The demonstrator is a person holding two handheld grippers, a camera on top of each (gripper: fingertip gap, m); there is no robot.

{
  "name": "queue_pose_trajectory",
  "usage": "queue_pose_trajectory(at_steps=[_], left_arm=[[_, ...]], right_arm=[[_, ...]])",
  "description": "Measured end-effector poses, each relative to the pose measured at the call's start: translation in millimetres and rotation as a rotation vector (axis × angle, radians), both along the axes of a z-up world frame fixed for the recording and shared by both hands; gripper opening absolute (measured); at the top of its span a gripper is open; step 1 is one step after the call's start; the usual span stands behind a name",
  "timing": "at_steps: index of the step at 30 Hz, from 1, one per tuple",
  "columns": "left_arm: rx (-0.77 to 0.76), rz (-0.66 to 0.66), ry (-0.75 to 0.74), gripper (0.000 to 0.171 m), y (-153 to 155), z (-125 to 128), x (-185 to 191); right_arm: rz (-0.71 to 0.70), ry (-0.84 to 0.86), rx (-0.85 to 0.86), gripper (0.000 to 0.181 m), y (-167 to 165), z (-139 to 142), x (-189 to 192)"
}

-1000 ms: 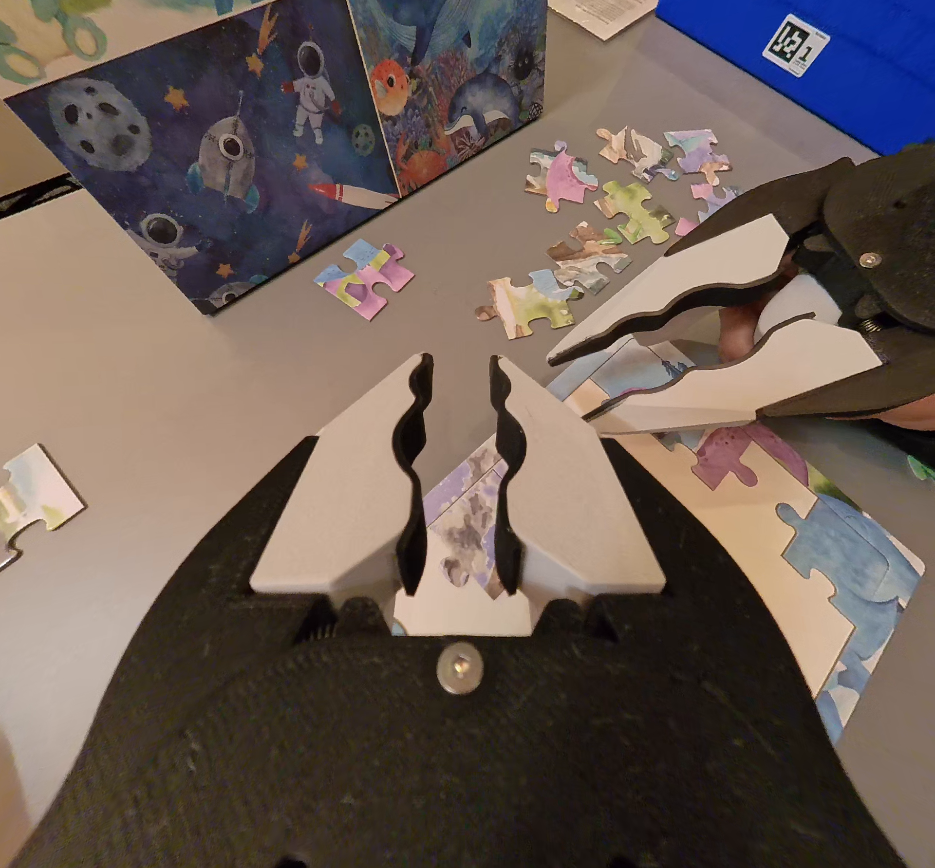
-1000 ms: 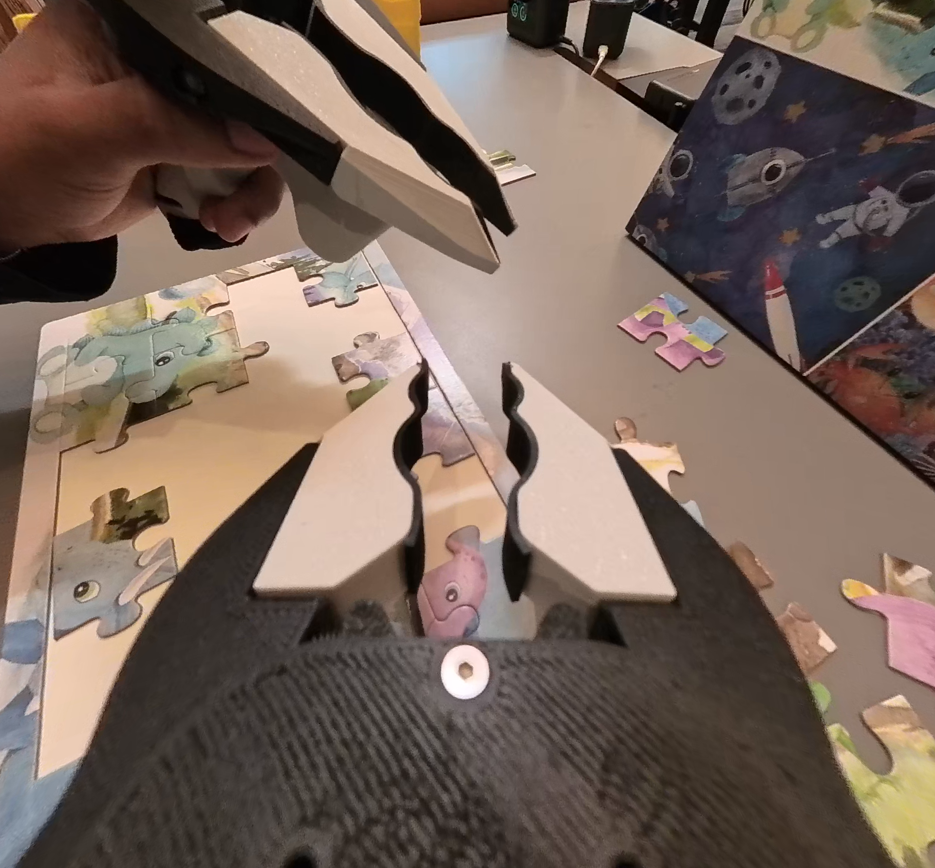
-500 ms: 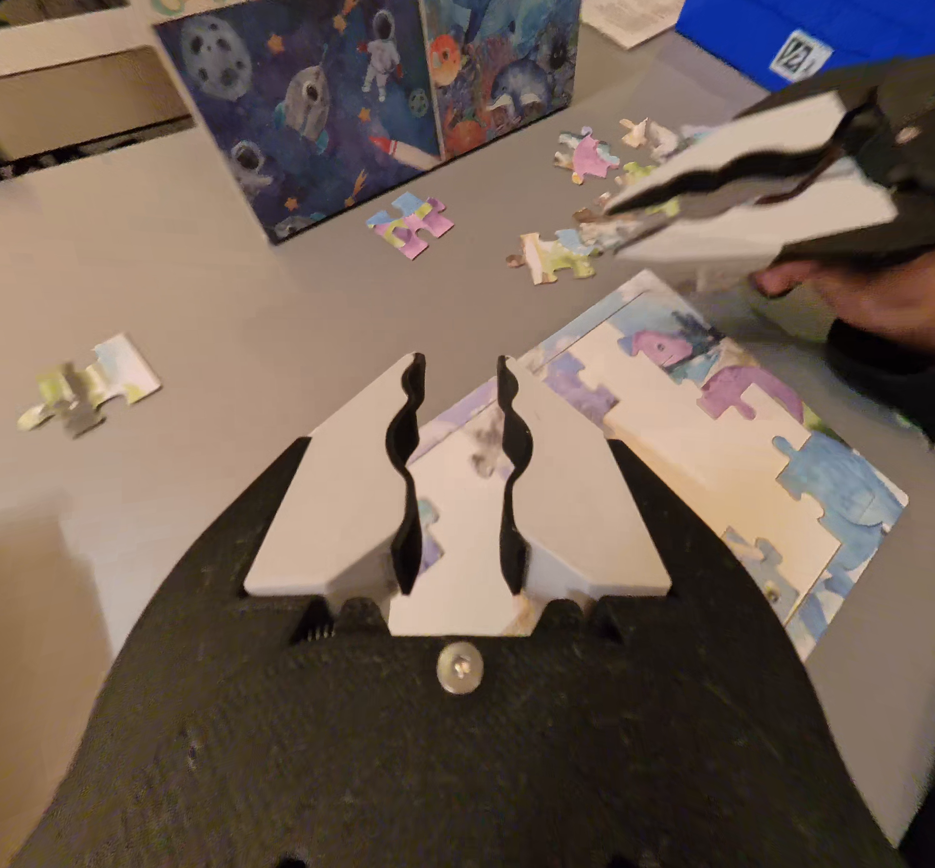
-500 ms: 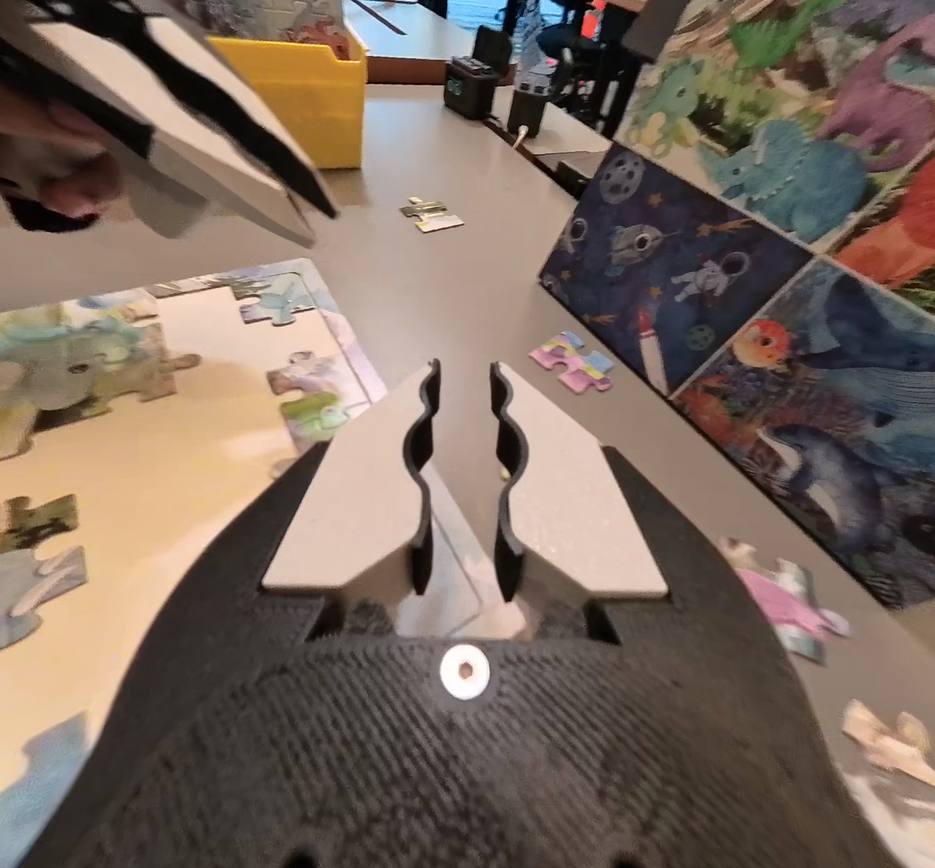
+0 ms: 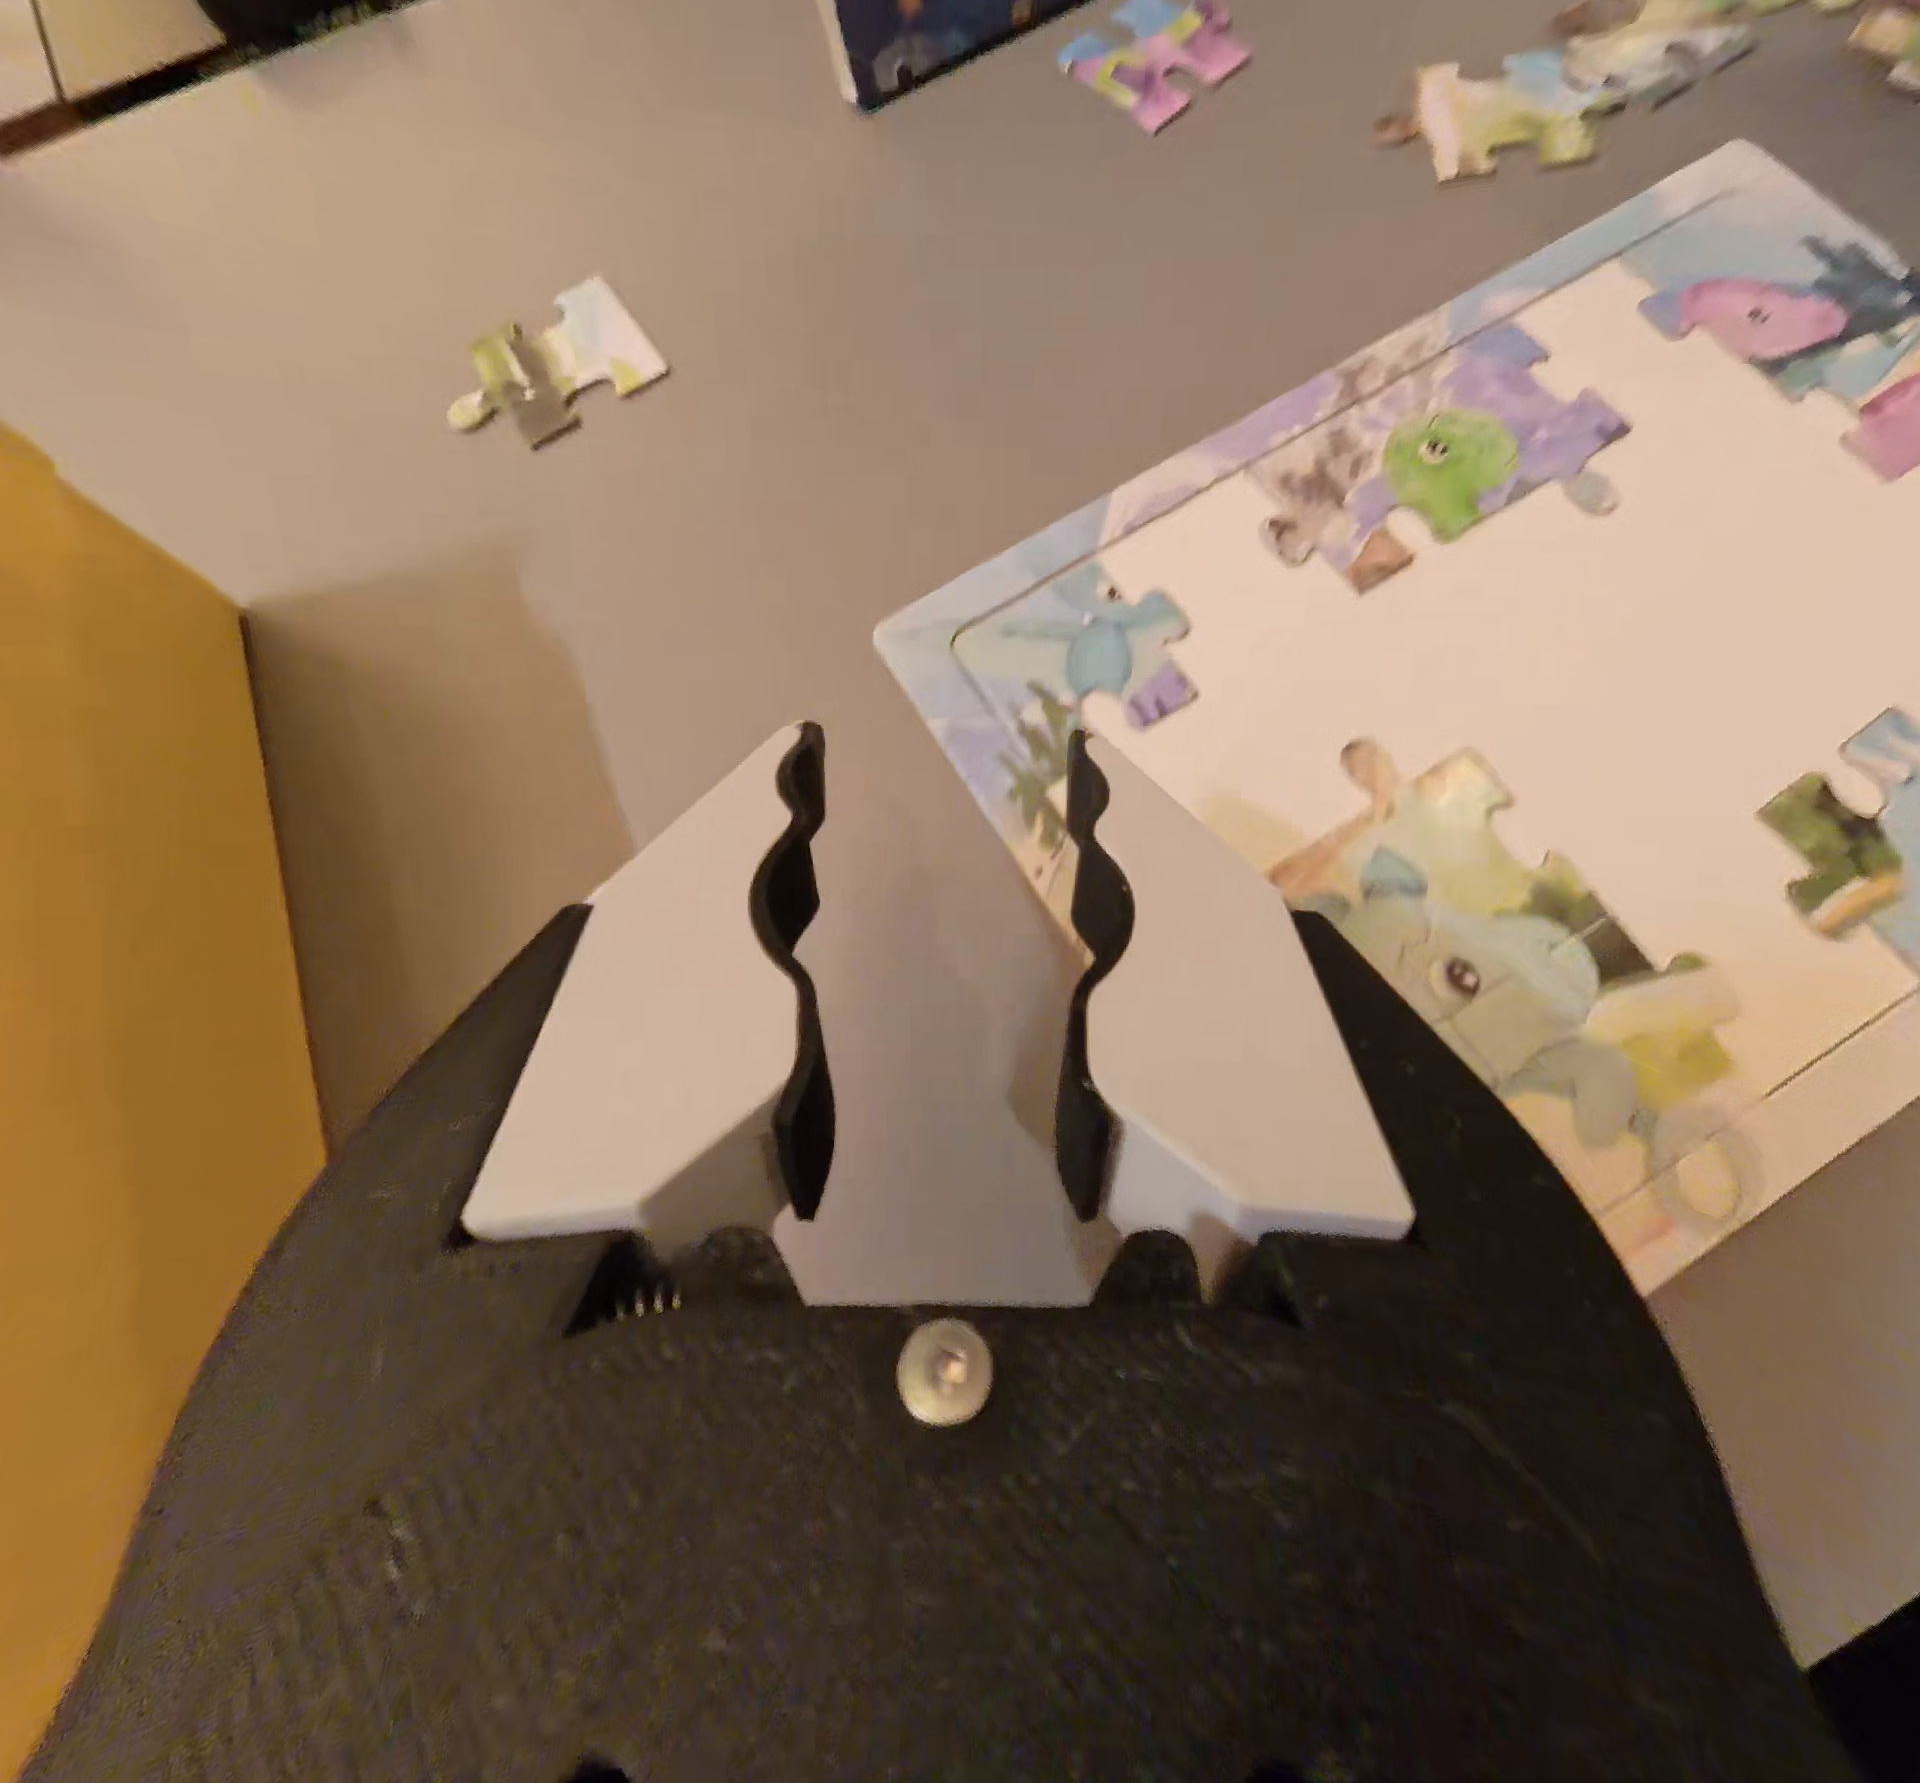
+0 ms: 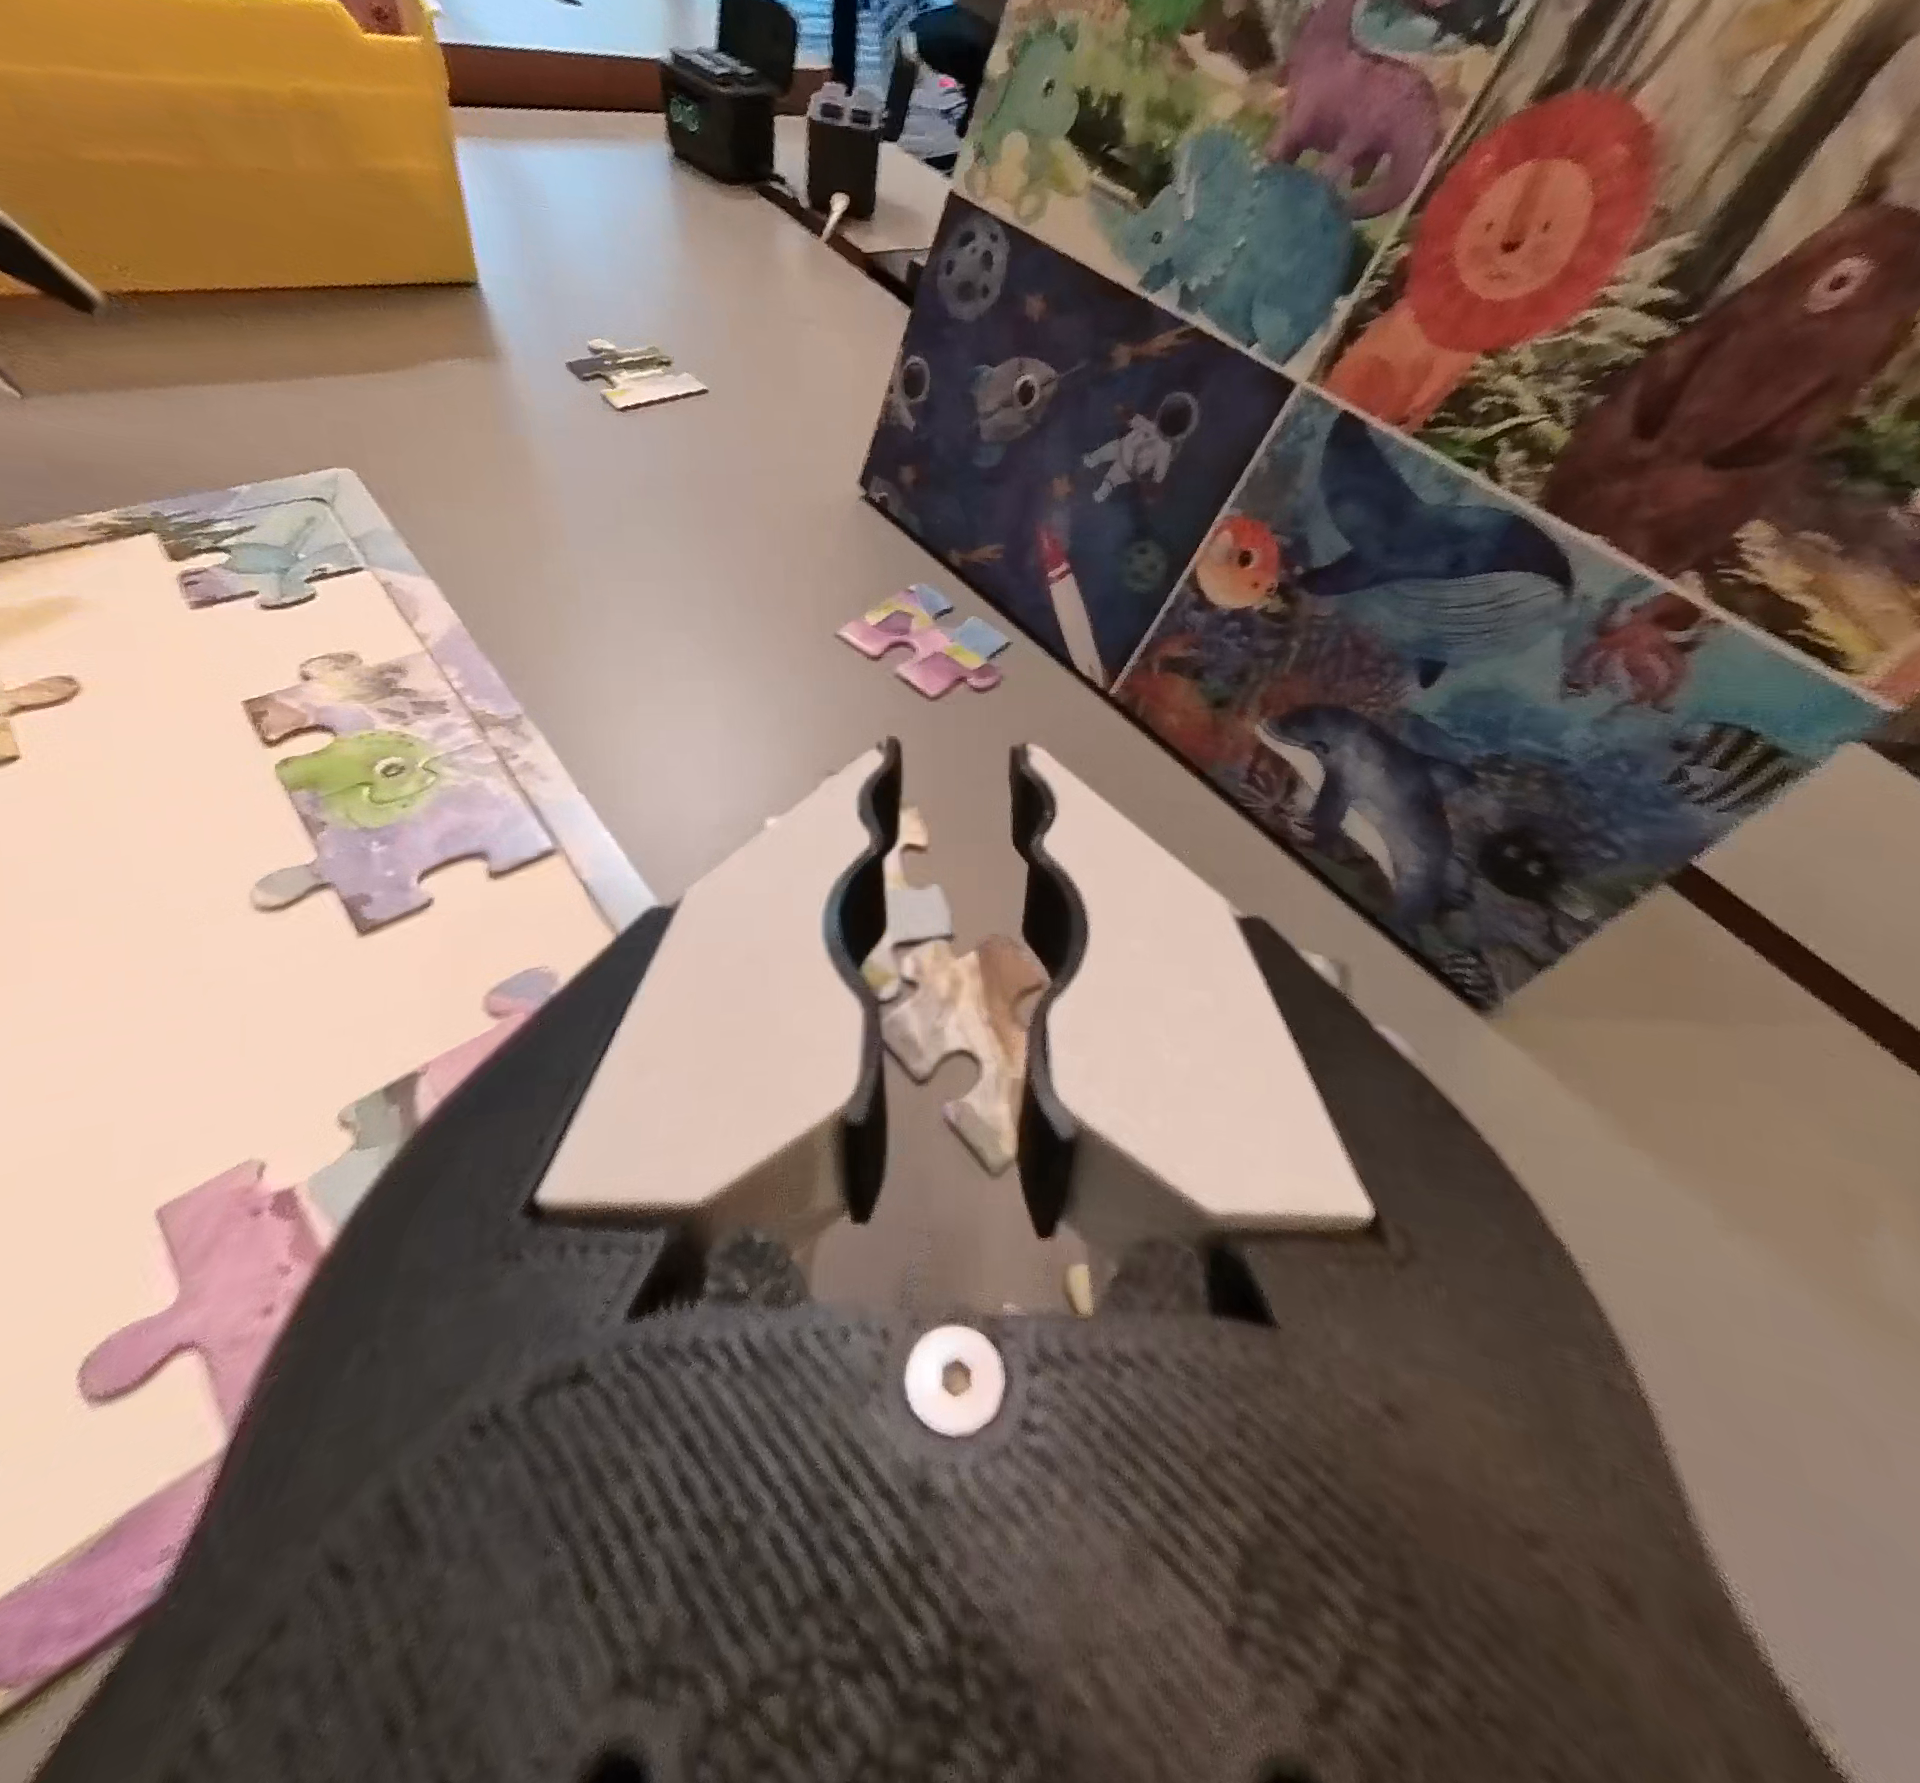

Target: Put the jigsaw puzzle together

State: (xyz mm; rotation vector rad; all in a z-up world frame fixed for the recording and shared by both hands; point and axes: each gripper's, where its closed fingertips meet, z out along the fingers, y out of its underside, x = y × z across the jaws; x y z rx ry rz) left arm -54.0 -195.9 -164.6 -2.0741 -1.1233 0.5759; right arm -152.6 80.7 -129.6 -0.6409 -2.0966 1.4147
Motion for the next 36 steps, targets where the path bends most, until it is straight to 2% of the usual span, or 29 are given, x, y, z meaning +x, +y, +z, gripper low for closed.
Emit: queue_pose_trajectory(at_steps=[5, 9, 11, 14, 17, 19, 21, 23, 24, 28, 29, 30, 33, 36], left_arm=[[-0.027, 0.014, 0.007, 0.043, -16, -11, 11], [0.009, -0.006, -0.029, 0.044, -8, -10, 13], [-0.01, 0.002, -0.004, 0.043, -10, -8, 13], [0.042, -0.024, 0.03, 0.044, 1, -2, 13], [0.042, -0.035, 0.108, 0.056, 13, 12, -2], [0.006, -0.082, 0.22, 0.058, 29, 31, -18], [-0.048, -0.106, 0.401, 0.057, 44, 56, -43], [-0.087, -0.121, 0.575, 0.052, 58, 77, -70], [-0.091, -0.142, 0.611, 0.049, 64, 81, -83], [0.025, -0.166, 0.519, 0.029, 76, 80, -125], [0.048, -0.16, 0.499, 0.019, 74, 78, -131], [0.065, -0.163, 0.487, 0.001, 72, 76, -134], [0.133, -0.141, 0.506, 0.0, 57, 65, -132], [0.147, -0.133, 0.459, 0.0, 39, 54, -132]], right_arm=[[0.151, -0.135, 0.1, 0.03, -27, -26, 23], [0.137, -0.11, 0.169, 0.027, -27, -36, 24], [0.087, -0.088, 0.195, 0.026, -17, -34, 16], [-0.003, -0.057, 0.158, 0.024, 7, -20, 2], [-0.112, -0.031, 0.091, 0.022, 40, -5, -12], [-0.187, -0.023, 0.061, 0.022, 66, 2, -20], [-0.248, -0.016, 0.038, 0.022, 89, 7, -24], [-0.299, -0.004, 0.014, 0.022, 107, 14, -27], [-0.317, 0.0, 0.001, 0.021, 113, 17, -27], [-0.36, 0.024, -0.023, 0.021, 129, 25, -26], [-0.369, 0.025, -0.016, 0.02, 132, 23, -26], [-0.377, 0.022, -0.005, 0.021, 135, 21, -26], [-0.395, 0.015, 0.034, 0.021, 141, 15, -27], [-0.412, 0.028, 0.063, 0.021, 147, 17, -28]])
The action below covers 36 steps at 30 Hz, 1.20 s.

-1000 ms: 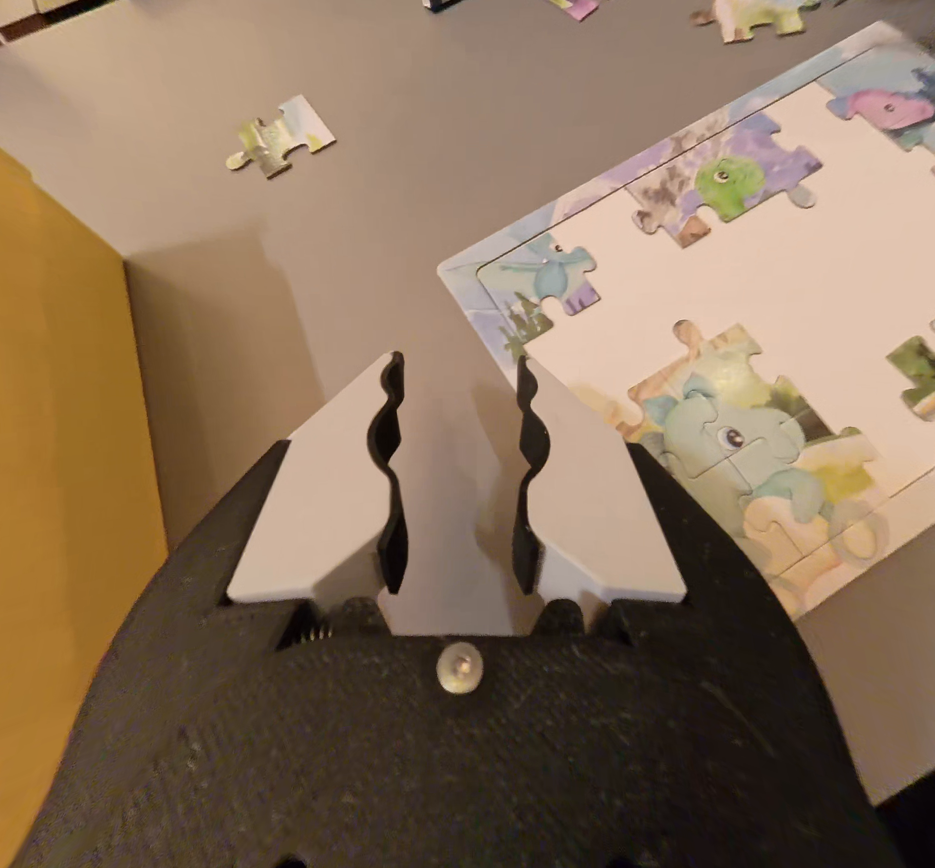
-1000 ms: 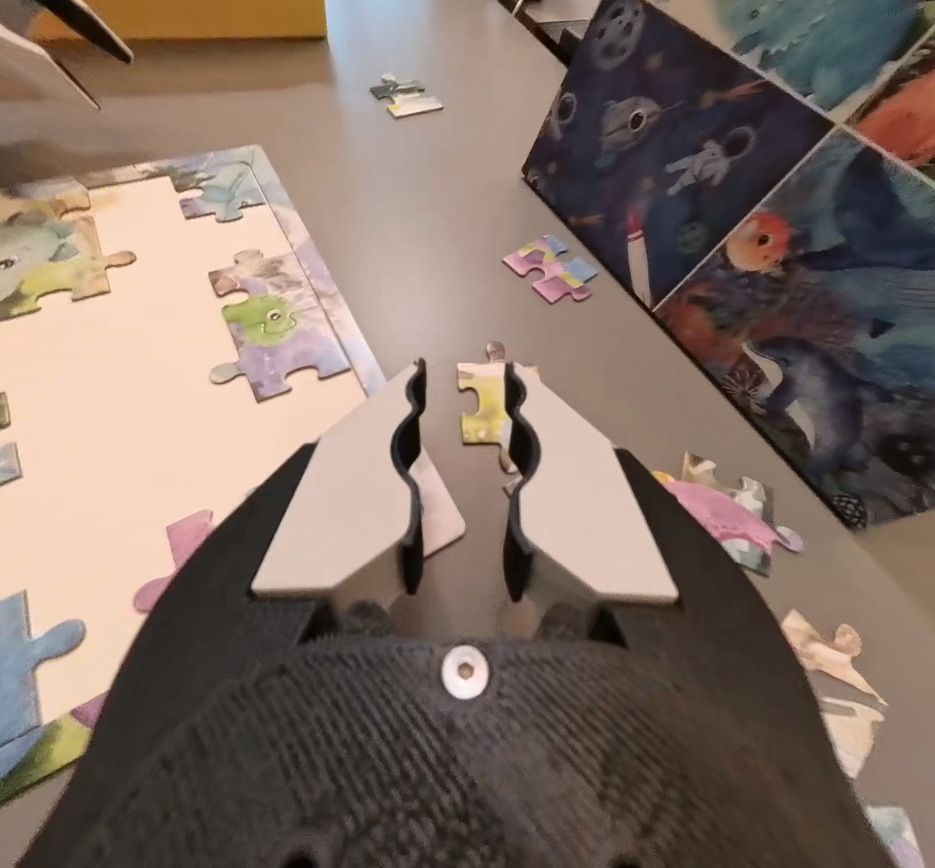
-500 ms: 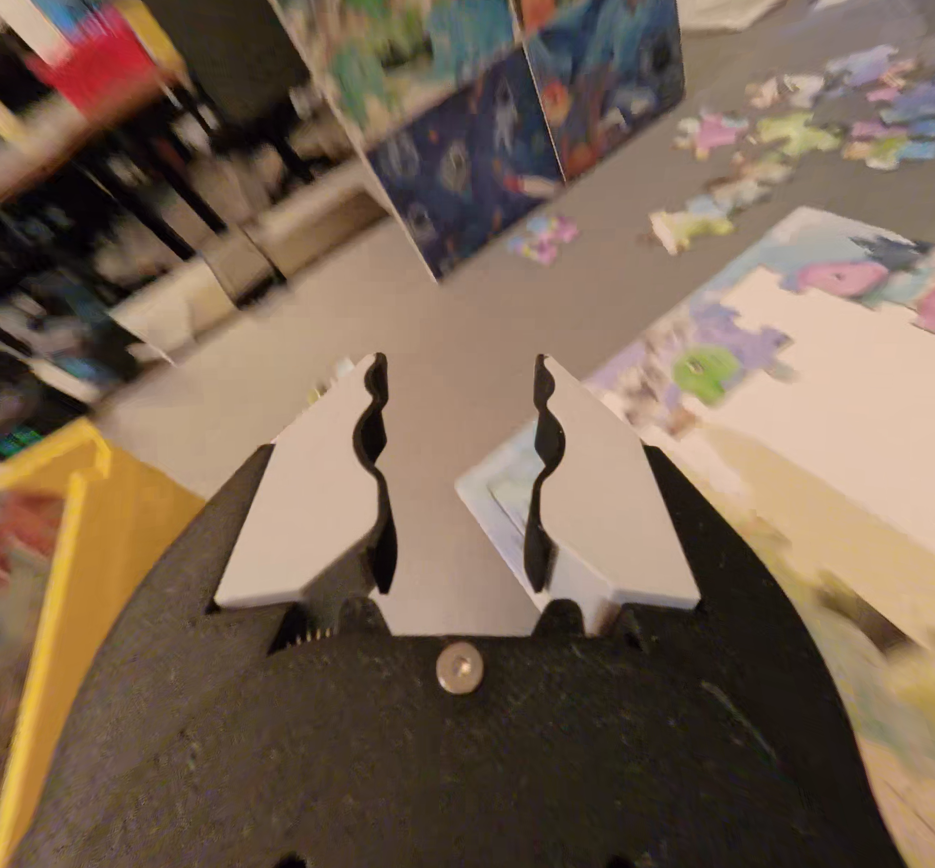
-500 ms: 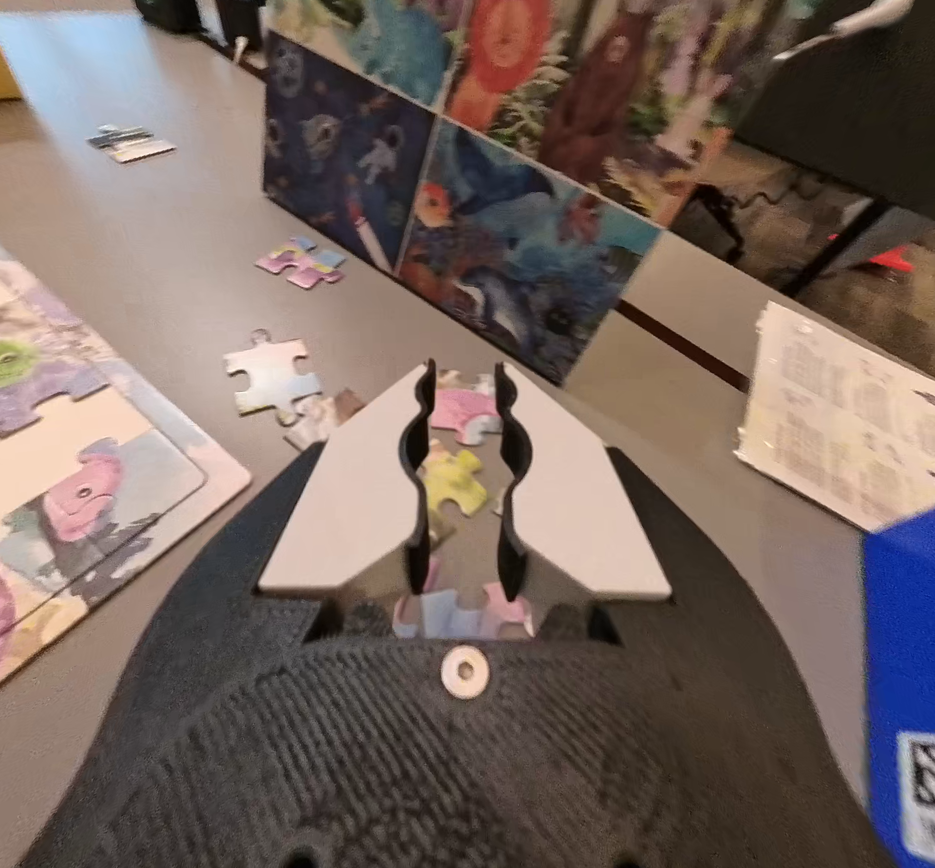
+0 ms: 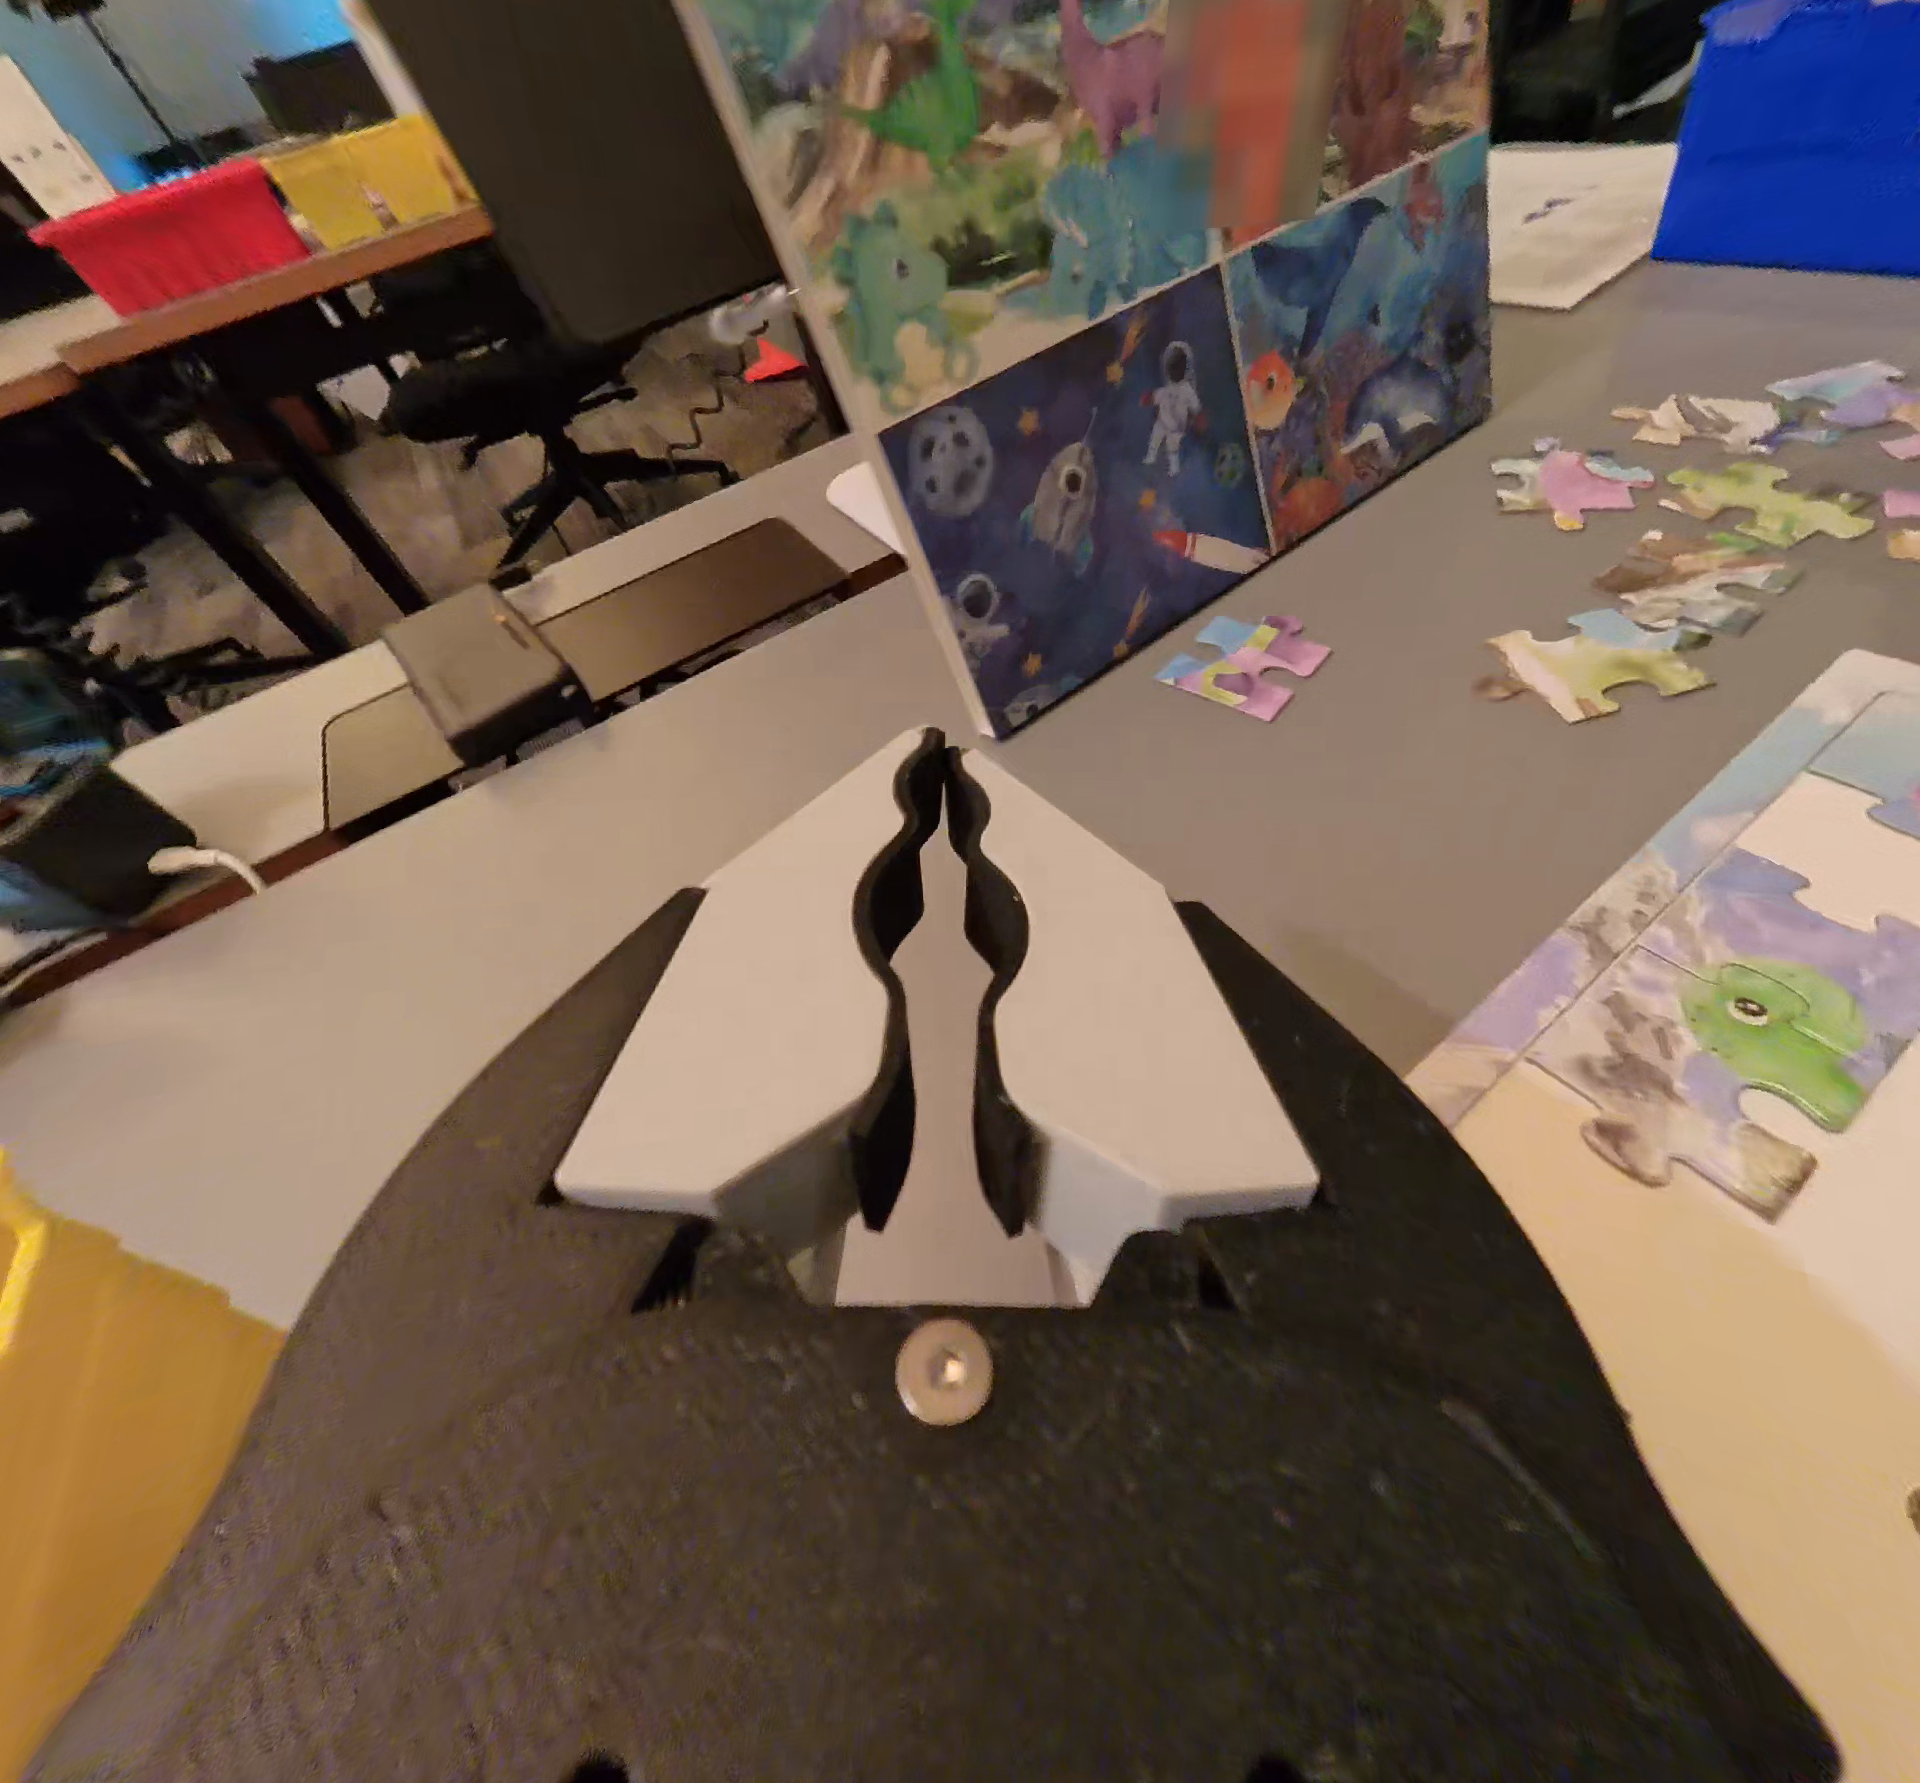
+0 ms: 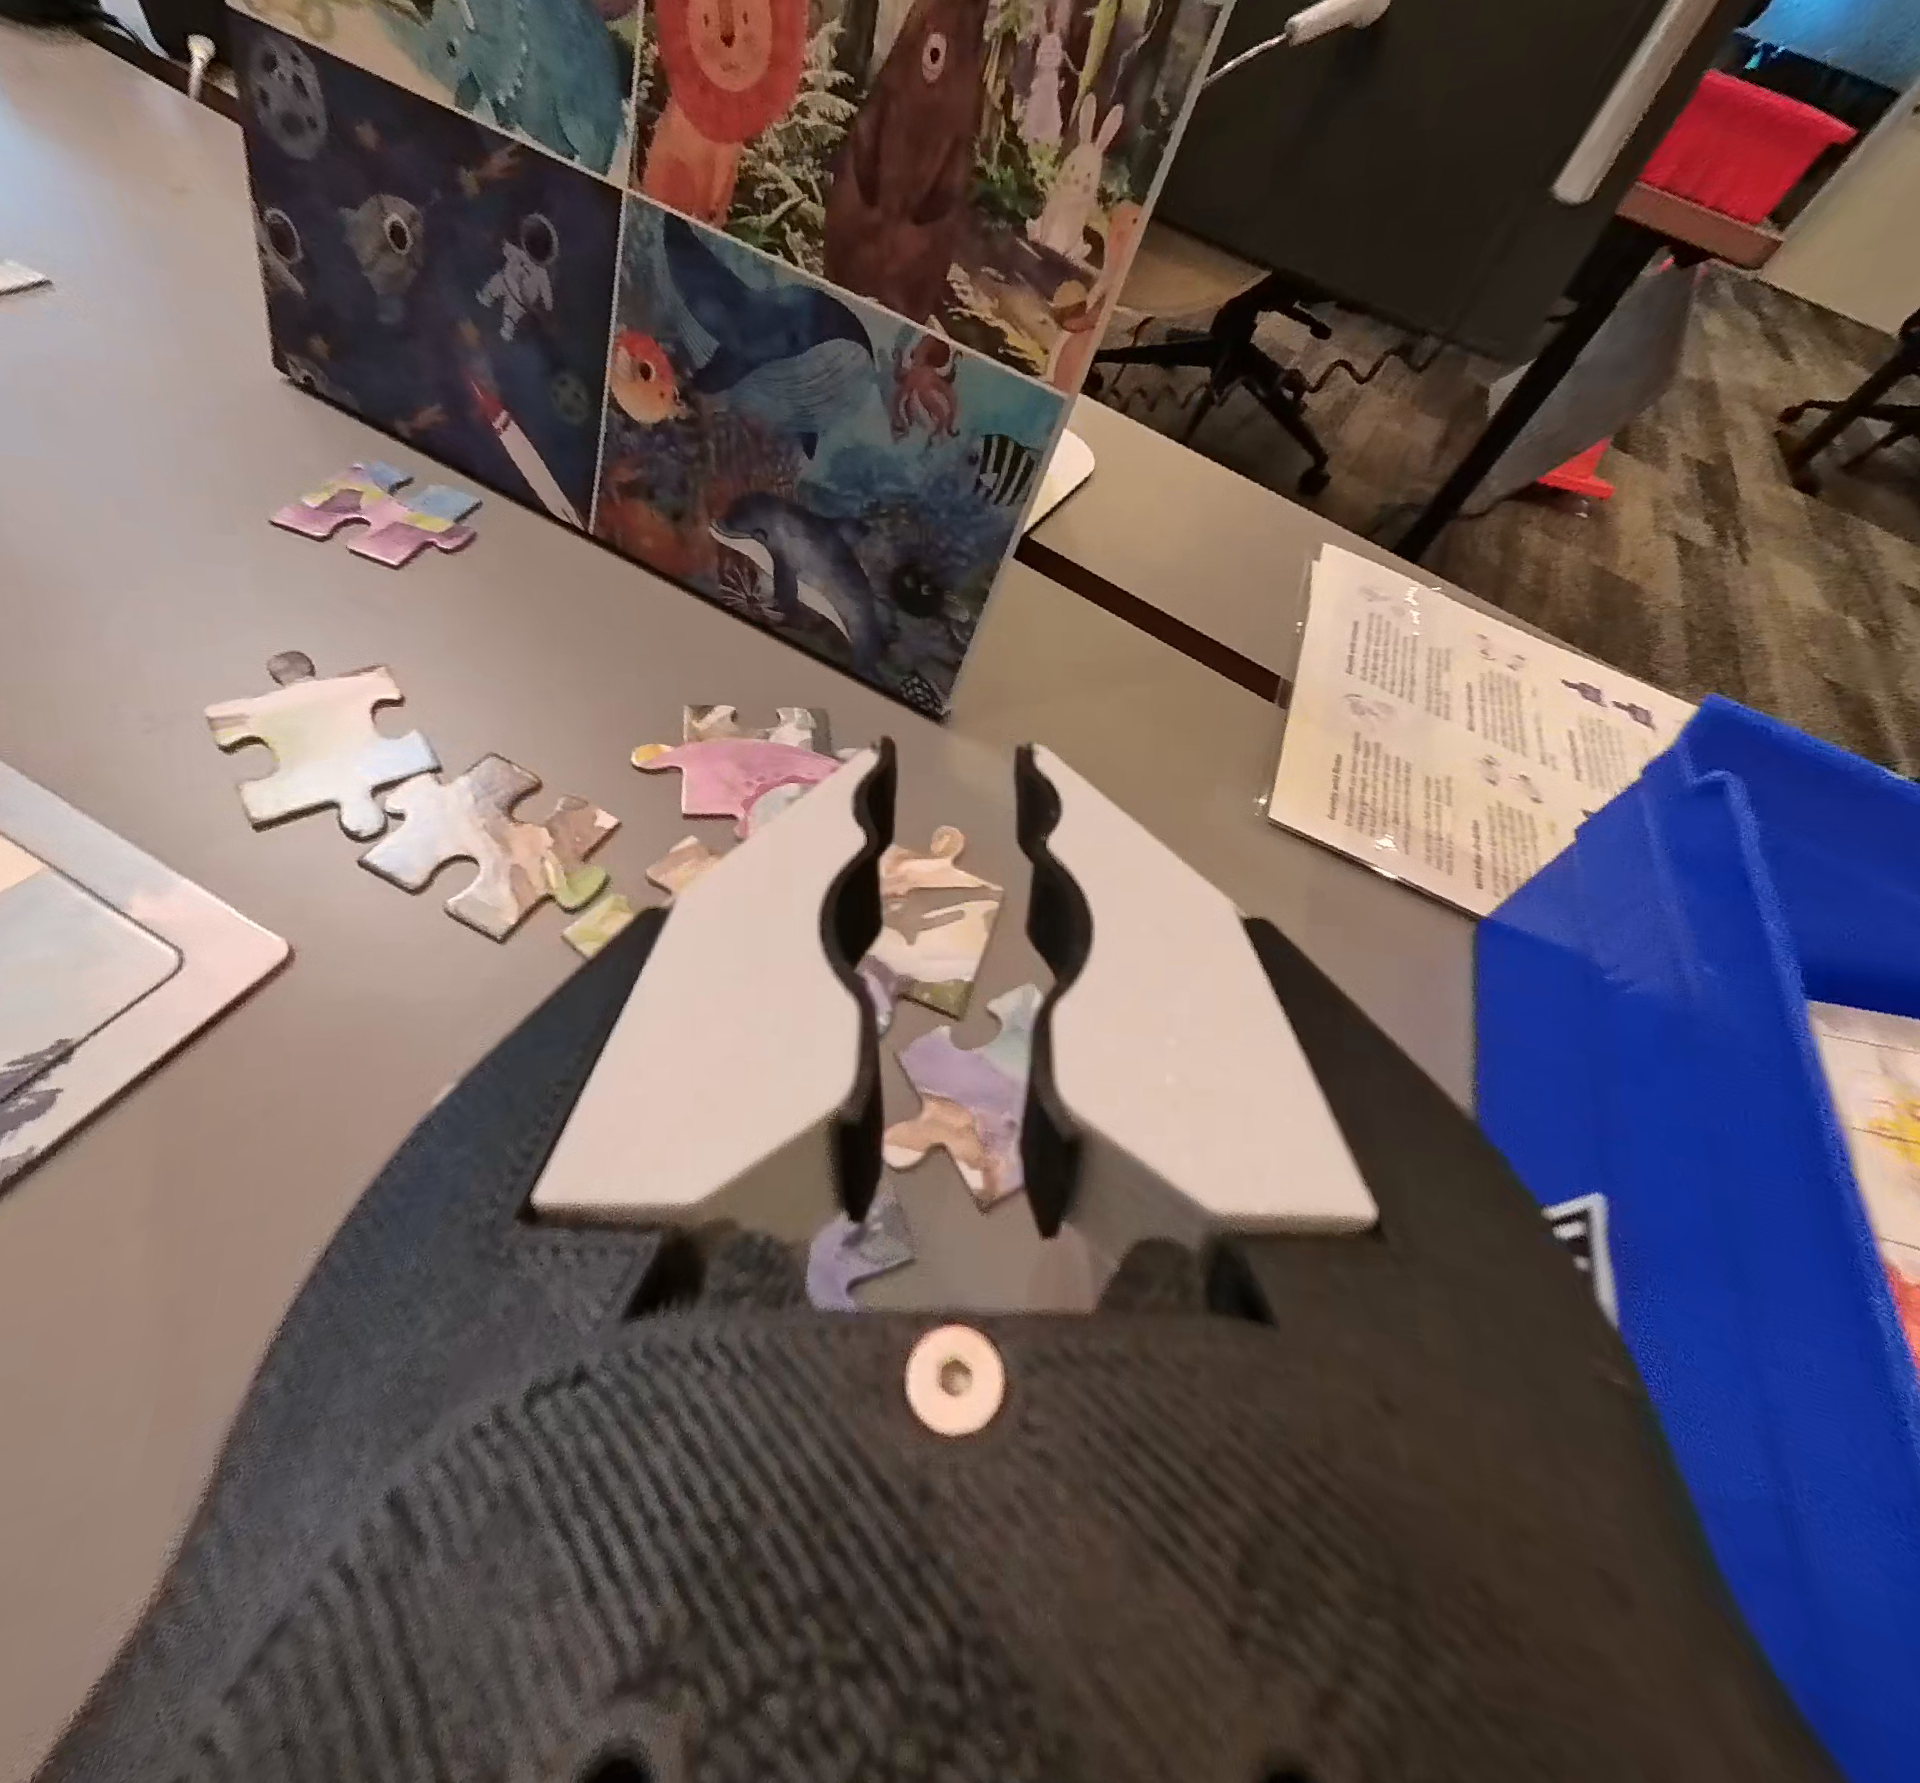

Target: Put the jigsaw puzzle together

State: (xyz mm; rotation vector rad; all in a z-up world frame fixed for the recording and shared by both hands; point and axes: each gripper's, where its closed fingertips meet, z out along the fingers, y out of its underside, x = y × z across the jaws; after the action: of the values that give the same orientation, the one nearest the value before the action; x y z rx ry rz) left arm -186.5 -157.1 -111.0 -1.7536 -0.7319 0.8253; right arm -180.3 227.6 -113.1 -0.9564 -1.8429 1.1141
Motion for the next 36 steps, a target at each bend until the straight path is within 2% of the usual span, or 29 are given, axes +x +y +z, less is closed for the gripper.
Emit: queue_pose_trajectory(at_steps=[4, 9, 11, 12, 13, 15, 17, 20, 23, 29, 32, 36], left_arm=[[0.12, -0.004, -0.084, 0.0, -11, -2, -8], [0.104, 0.022, -0.084, 0.0, -18, -6, -10], [0.093, 0.006, -0.096, 0.0, -14, -11, -9], [0.088, -0.001, -0.099, 0.0, -12, -13, -9], [0.082, -0.008, -0.105, 0.0, -11, -17, -8], [0.073, -0.018, -0.118, 0.0, -9, -22, -8], [0.076, -0.027, -0.132, 0.0, -8, -25, -8], [0.095, -0.038, -0.137, 0.0, -7, -24, -7], [0.099, -0.037, -0.134, 0.0, -8, -22, -7], [0.104, -0.045, -0.149, 0.0, -8, -24, -7], [0.095, -0.049, -0.141, 0.0, -6, -24, -6], [0.078, -0.05, -0.132, 0.0, -4, -24, -6]], right_arm=[[-0.049, 0.022, 0.003, 0.021, 19, 7, 1], [-0.064, 0.006, -0.084, 0.024, 37, 14, 6], [0.069, -0.051, -0.129, 0.042, 22, 9, 15], [0.202, -0.097, -0.156, 0.058, 4, 5, 26], [0.324, -0.159, -0.175, 0.063, -12, -4, 40], [0.478, -0.305, -0.155, 0.064, -32, -29, 64], [0.525, -0.404, -0.064, 0.063, -41, -57, 75], [0.541, -0.492, 0.064, 0.064, -49, -86, 82], [0.54, -0.51, 0.088, 0.063, -52, -94, 81], [0.51, -0.466, 0.127, 0.047, -48, -95, 74], [0.512, -0.469, 0.147, 0.046, -49, -95, 75], [0.506, -0.503, 0.1, 0.057, -45, -91, 77]])
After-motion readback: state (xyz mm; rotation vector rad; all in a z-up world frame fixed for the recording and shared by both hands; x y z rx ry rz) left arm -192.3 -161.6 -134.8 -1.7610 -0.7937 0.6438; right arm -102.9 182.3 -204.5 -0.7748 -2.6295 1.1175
